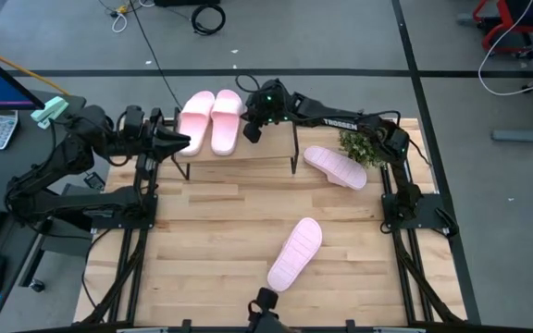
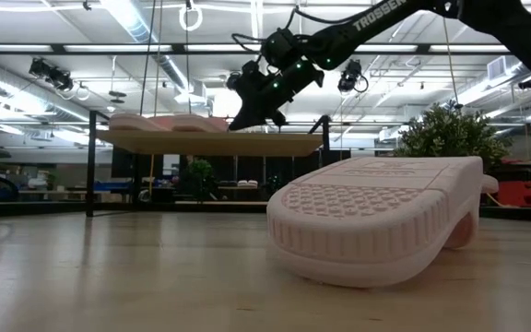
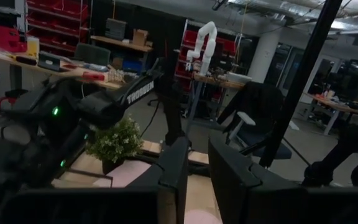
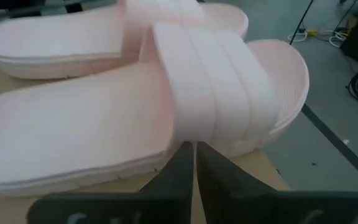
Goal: Pick and place slides into the shelf
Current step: Put the pink slides on the shelf
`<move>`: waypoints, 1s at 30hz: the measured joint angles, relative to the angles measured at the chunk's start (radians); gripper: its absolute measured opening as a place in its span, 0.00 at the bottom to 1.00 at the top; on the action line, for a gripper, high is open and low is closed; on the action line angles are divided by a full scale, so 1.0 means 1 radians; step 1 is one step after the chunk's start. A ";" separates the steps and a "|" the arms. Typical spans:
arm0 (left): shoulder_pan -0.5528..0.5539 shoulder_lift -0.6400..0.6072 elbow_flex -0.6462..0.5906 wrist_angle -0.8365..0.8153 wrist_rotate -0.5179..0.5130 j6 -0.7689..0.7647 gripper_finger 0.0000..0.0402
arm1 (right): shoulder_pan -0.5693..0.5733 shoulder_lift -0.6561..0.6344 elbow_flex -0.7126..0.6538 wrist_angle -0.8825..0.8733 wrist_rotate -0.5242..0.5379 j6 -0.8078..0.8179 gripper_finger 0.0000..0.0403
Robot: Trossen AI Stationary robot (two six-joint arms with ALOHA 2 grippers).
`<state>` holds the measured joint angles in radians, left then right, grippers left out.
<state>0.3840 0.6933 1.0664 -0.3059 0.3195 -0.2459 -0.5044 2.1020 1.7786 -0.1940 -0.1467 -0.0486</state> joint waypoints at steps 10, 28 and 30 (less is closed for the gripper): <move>0.001 0.000 0.000 -0.030 -0.004 0.035 0.16 | 0.026 -0.103 0.002 -0.168 0.011 -0.059 0.19; 0.001 0.079 0.000 0.005 -0.013 0.120 0.18 | 0.164 -0.465 -0.003 -0.910 0.231 -0.063 0.22; 0.001 0.092 0.000 0.005 -0.013 0.128 0.19 | 0.190 -0.484 -0.003 -0.988 0.248 -0.035 0.21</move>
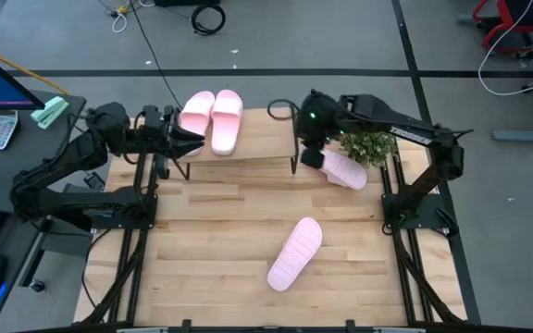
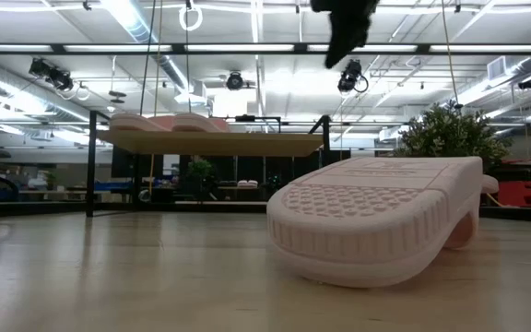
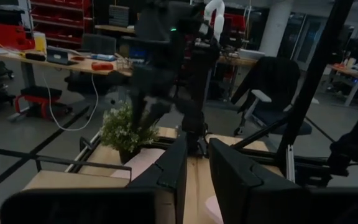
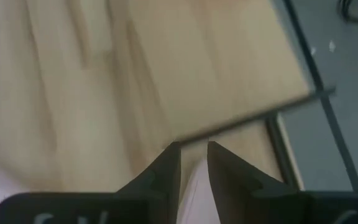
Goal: Pick and place slides into the shelf
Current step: Put the pink slides on the shelf
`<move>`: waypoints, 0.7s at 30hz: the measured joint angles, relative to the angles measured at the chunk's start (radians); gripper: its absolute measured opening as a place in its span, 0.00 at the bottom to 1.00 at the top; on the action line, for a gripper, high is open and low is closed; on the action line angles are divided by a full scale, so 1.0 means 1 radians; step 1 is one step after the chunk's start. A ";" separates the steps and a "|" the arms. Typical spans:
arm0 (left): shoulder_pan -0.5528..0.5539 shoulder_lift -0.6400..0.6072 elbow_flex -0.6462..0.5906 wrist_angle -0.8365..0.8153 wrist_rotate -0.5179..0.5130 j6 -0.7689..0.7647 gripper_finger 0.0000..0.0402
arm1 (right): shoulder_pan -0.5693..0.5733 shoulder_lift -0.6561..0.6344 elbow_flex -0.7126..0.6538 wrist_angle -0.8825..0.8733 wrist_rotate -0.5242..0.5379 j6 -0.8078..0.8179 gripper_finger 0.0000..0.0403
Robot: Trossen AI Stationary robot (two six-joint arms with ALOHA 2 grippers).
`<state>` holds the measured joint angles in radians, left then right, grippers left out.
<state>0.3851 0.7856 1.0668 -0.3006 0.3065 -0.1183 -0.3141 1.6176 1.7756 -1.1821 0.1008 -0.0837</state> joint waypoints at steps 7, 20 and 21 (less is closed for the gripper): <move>0.000 0.014 0.000 0.034 0.000 0.019 0.20 | 0.100 -0.063 0.000 -0.226 0.094 0.117 0.20; 0.000 0.013 0.000 0.068 0.000 0.022 0.20 | 0.281 -0.335 -0.356 -0.235 0.146 0.559 0.20; 0.000 0.013 0.000 0.067 0.000 0.023 0.20 | 0.305 -0.358 -0.400 -0.218 0.148 0.593 0.20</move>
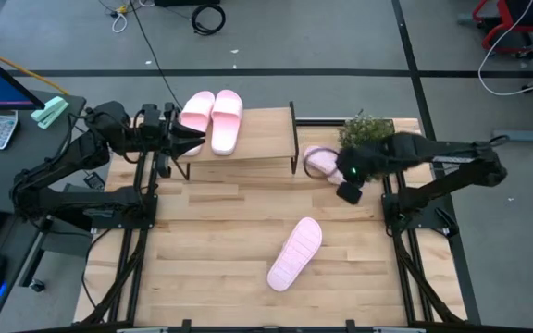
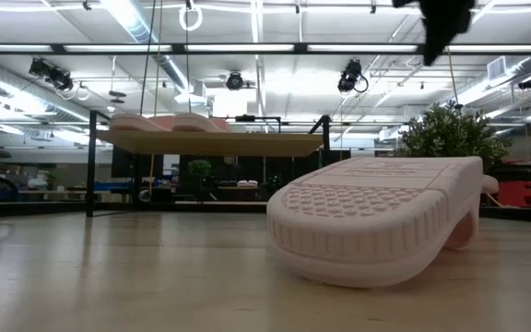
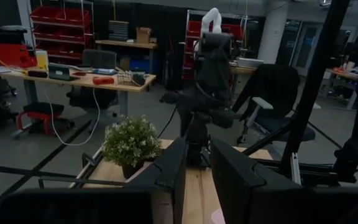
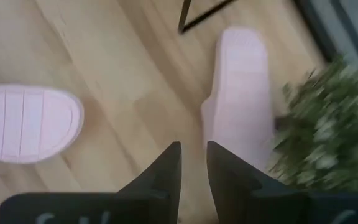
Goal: Pick and place slides into the shelf
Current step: Put the pink slides on the shelf
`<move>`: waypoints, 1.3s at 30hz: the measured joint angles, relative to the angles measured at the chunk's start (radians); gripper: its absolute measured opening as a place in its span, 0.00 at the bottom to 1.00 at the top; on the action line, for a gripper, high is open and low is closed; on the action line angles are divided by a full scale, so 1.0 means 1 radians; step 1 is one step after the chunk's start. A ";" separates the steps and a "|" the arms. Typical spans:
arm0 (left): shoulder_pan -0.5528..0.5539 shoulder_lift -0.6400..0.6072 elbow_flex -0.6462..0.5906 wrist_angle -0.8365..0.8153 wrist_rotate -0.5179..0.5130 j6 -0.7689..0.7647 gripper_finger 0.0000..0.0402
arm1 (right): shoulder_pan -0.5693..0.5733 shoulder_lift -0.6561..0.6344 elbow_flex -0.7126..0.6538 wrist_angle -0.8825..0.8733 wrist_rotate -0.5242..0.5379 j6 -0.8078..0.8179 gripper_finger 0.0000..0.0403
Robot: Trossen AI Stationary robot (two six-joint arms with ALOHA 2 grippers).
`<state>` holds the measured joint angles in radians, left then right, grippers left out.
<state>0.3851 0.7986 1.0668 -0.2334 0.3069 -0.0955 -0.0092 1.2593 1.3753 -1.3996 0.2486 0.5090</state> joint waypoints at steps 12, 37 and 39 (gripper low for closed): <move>-0.035 0.071 0.000 0.002 0.000 -0.067 0.21 | 0.192 -0.057 -0.299 0.073 0.038 0.179 0.22; -0.235 0.237 0.000 0.166 -0.186 -0.077 0.23 | 0.228 -0.031 -0.599 0.331 0.005 0.127 0.56; -0.235 0.237 0.000 0.164 -0.208 -0.076 0.22 | 0.228 -0.019 -0.599 0.331 0.020 0.111 0.59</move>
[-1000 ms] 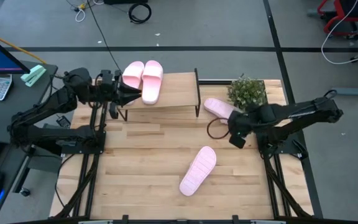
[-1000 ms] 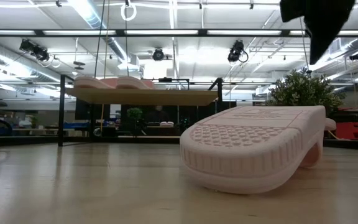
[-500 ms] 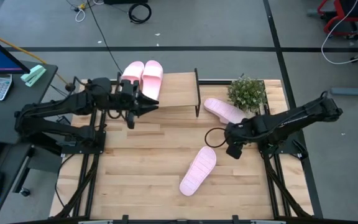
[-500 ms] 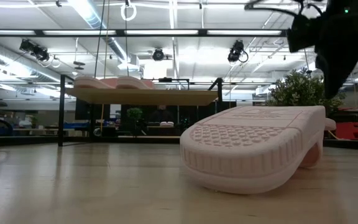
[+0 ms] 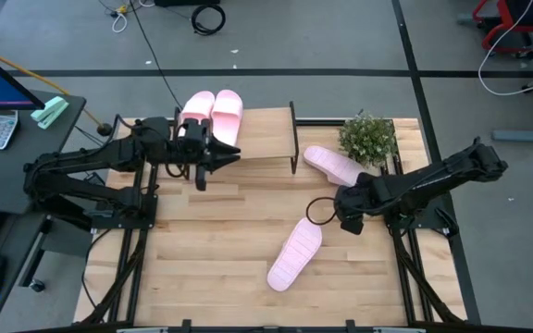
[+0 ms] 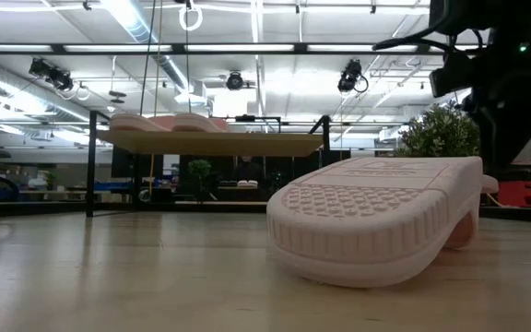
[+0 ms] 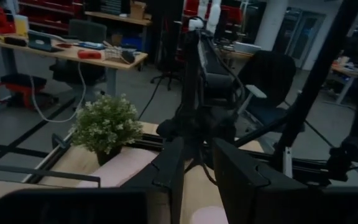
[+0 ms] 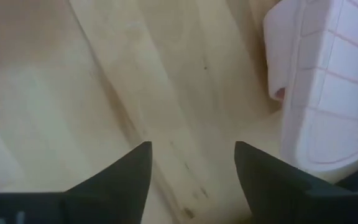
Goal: Pick and place slides into the shelf
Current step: Put the pink slides on the shelf
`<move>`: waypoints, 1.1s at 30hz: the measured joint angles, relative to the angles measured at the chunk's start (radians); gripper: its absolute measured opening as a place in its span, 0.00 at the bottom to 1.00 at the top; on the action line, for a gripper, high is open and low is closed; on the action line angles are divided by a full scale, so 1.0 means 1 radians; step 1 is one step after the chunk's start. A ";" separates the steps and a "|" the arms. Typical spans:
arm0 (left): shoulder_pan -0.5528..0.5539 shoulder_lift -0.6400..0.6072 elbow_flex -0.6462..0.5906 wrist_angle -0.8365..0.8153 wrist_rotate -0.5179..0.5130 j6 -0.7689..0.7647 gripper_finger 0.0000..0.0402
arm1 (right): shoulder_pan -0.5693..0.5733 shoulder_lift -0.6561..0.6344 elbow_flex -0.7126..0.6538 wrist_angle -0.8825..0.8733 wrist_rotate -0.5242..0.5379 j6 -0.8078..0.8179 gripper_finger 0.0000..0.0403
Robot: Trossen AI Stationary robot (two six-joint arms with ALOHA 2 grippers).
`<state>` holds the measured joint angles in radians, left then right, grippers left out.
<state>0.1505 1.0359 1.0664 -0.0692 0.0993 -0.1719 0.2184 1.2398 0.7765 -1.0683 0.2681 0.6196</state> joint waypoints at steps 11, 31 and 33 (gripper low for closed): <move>0.006 0.000 0.000 -0.001 -0.062 0.038 0.24 | -0.012 0.010 0.000 -0.061 0.150 -0.018 0.65; 0.017 0.000 0.000 -0.002 -0.062 0.061 0.24 | -0.087 0.011 -0.049 -0.014 0.118 0.007 0.73; 0.017 0.000 0.000 -0.003 -0.062 0.061 0.25 | -0.087 0.011 -0.049 -0.028 0.144 0.006 0.73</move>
<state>0.1673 1.0359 1.0664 -0.0719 0.0376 -0.1112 0.1310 1.2504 0.7277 -1.0967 0.4117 0.6257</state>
